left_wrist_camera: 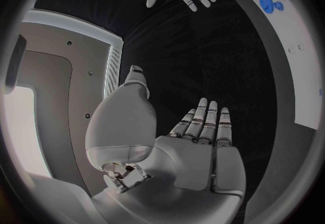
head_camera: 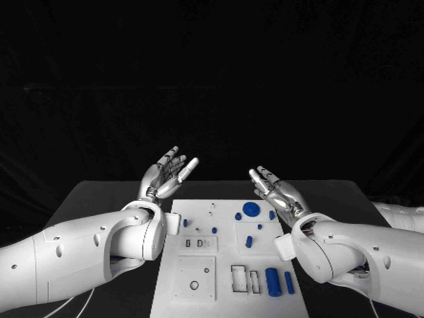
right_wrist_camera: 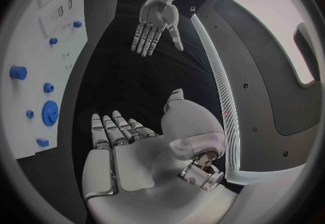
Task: Assemble the parts on the task board
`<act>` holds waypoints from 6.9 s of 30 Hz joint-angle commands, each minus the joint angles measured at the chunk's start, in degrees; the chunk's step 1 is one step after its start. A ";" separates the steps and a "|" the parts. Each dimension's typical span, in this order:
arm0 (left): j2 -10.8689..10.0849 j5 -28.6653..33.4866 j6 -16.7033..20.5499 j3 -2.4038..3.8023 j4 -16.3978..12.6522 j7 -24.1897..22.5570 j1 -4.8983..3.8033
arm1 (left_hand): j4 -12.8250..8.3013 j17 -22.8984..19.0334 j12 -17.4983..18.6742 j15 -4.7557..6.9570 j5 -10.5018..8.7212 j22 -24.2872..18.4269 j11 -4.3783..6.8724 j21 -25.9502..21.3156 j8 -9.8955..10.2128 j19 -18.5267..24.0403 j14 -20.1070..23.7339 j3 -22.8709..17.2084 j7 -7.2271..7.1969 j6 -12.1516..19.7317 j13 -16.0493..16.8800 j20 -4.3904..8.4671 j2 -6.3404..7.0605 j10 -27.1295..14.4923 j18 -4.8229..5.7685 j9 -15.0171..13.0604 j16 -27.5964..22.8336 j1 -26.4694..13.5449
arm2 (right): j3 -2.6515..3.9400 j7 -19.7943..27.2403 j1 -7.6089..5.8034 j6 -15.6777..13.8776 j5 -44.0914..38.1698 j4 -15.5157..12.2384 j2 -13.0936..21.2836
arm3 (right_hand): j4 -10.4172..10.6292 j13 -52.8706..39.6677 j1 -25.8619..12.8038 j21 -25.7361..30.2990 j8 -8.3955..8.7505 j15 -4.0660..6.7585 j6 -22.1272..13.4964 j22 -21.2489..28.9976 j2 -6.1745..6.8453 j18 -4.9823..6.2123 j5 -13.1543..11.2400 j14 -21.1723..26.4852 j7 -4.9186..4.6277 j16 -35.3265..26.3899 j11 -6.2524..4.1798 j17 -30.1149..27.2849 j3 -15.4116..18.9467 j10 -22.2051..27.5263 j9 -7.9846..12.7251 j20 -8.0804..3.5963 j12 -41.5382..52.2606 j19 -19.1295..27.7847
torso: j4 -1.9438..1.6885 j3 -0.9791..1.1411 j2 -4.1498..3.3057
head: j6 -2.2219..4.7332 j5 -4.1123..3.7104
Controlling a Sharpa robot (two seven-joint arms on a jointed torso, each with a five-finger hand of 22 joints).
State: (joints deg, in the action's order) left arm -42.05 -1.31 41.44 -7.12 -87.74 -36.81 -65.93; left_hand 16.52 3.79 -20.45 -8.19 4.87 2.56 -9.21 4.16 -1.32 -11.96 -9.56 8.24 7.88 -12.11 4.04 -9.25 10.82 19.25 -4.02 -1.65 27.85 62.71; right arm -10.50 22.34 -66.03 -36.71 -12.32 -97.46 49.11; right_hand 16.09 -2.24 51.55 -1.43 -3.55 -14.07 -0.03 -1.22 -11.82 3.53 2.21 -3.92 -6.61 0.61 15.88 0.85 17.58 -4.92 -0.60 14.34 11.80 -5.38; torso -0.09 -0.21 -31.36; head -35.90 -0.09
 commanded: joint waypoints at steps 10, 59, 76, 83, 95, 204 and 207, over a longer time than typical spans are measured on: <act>-0.18 -1.83 -4.49 -1.02 0.87 -7.23 0.25 | 0.78 0.40 -6.44 -5.63 -0.34 5.02 -6.24 11.38 -0.77 -23.06 -13.11 -0.62 -0.49 -3.66 0.09 -7.14 -0.56 8.28 -3.02 -0.49 8.64 2.08 | -2.04 -4.56 -2.14 7.80 -13.05 0.85 0.36 | 0.53 -0.99 4.22 -12.69 -1.55 0.56 0.72 -6.26 -1.06 3.31 0.50 -35.26 -7.66 12.11 0.66 5.14 2.58 -6.50 -0.33 1.61 7.55 -30.70 | -0.10 -0.02 -0.19 | -2.63 1.21; -0.79 -9.64 -9.24 -5.49 2.35 6.74 -1.86 | 0.54 0.33 -4.70 -3.20 -1.43 3.81 -3.22 12.33 -10.00 -25.95 -22.67 -4.03 6.73 -28.10 -0.45 -7.31 -5.97 15.56 -5.26 -5.54 4.46 2.29 | -1.79 -30.19 -7.83 16.55 -72.69 16.40 -5.80 | -11.95 -1.26 37.14 -88.57 -7.09 12.41 53.30 -88.78 3.61 -3.53 0.61 -85.35 -1.37 88.60 -10.12 85.21 -8.87 -50.06 -3.15 -6.40 -1.80 -84.62 | -3.06 -0.29 -6.01 | -6.84 -3.23; -2.04 -9.76 -8.34 -5.43 0.99 6.17 -2.32 | 0.49 0.33 -4.57 -3.29 -1.45 3.57 -3.25 11.98 -10.24 -25.57 -22.34 -4.37 6.74 -27.94 -0.45 -7.33 -6.90 15.66 -5.12 -5.65 4.20 2.48 | -1.57 -33.84 -6.23 21.57 -76.94 20.28 -9.68 | -11.66 -1.27 37.74 -88.57 -5.50 12.26 52.96 -88.78 3.35 -3.53 0.58 -85.45 -1.51 88.74 -10.01 85.81 -9.39 -49.90 -3.11 -6.28 -3.47 -84.62 | -3.28 -0.41 -6.18 | -7.17 -3.81; -2.10 -9.76 -8.45 -5.43 1.09 5.75 -2.36 | 0.48 0.33 -4.57 -3.30 -1.41 3.54 -3.25 11.93 -10.29 -25.50 -22.30 -4.40 6.75 -27.93 -0.45 -7.33 -7.00 15.69 -5.10 -5.66 4.17 2.53 | -1.54 -35.23 -5.94 23.93 -77.58 21.14 -10.40 | -11.51 -1.33 37.71 -88.57 -5.22 12.24 53.07 -88.78 3.38 -3.53 0.58 -85.44 -1.48 88.73 -10.04 85.75 -9.43 -50.36 -3.15 -6.25 -3.60 -84.62 | -3.30 -0.39 -6.07 | -7.60 -3.58; -2.21 -9.76 -8.38 -5.43 1.11 5.65 -2.37 | 0.47 0.34 -4.58 -3.32 -1.35 3.46 -3.25 11.82 -10.39 -25.36 -22.23 -4.46 6.73 -27.95 -0.44 -7.33 -7.19 15.80 -5.05 -5.70 4.12 2.63 | -1.54 -36.81 -5.09 25.87 -77.73 23.72 -12.36 | -11.52 -1.31 38.40 -88.57 -4.69 12.29 53.43 -88.78 2.75 -3.53 0.61 -85.45 -1.36 88.74 -10.16 85.82 -10.15 -51.09 -3.22 -6.25 -4.10 -84.62 | -3.38 -0.41 -6.07 | -7.69 -3.48; -3.59 -10.04 -7.19 -5.23 -0.23 5.21 -3.75 | 0.41 0.36 -4.61 -3.34 -1.27 3.20 -3.19 11.45 -10.79 -24.94 -22.12 -4.65 6.67 -28.09 -0.43 -7.34 -7.98 16.23 -4.93 -5.87 4.02 3.19 | 0.21 -33.92 -3.11 14.77 -77.97 37.81 -25.46 | -8.89 -1.15 41.62 -88.57 -2.38 12.93 59.19 -88.78 2.42 -3.53 0.82 -85.53 -0.48 88.78 -10.92 86.18 -15.74 -57.82 -3.43 -7.04 -8.41 -84.62 | -4.34 -1.18 -6.87 | -8.67 -1.58; -3.54 -10.04 -7.22 -5.23 -0.20 5.23 -3.76 | 0.41 0.36 -4.61 -3.34 -1.27 3.20 -3.19 11.45 -10.79 -24.94 -22.12 -4.65 6.67 -28.09 -0.43 -7.34 -7.98 16.23 -4.93 -5.87 4.02 3.19 | 0.20 -34.03 -3.11 15.35 -77.93 38.17 -25.65 | -8.52 -1.13 41.38 -88.57 -1.85 12.94 58.68 -88.78 2.78 -3.53 0.78 -85.54 -0.33 88.79 -10.97 86.25 -15.83 -56.91 -3.33 -6.99 -8.46 -84.62 | -4.33 -1.18 -6.83 | -8.75 -1.58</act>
State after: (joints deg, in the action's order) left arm -45.72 -11.01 34.21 -12.41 -87.79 -30.85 -69.52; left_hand 16.91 4.07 -25.25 -11.56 3.64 5.85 -12.39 15.97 -11.73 -37.19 -31.94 3.95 10.93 -40.32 3.57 -16.50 3.24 35.22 -9.34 -7.44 32.15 65.96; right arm -10.25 -10.50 -69.18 -23.06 -89.22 -59.70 23.43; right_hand 7.34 -3.43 93.02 -89.74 -5.89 -0.83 58.93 -74.94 -9.55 0.38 2.74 -84.03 -6.96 89.10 4.97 74.92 1.72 -62.15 -4.04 6.97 3.60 -84.00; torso -4.41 -1.38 -38.20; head -44.59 -1.65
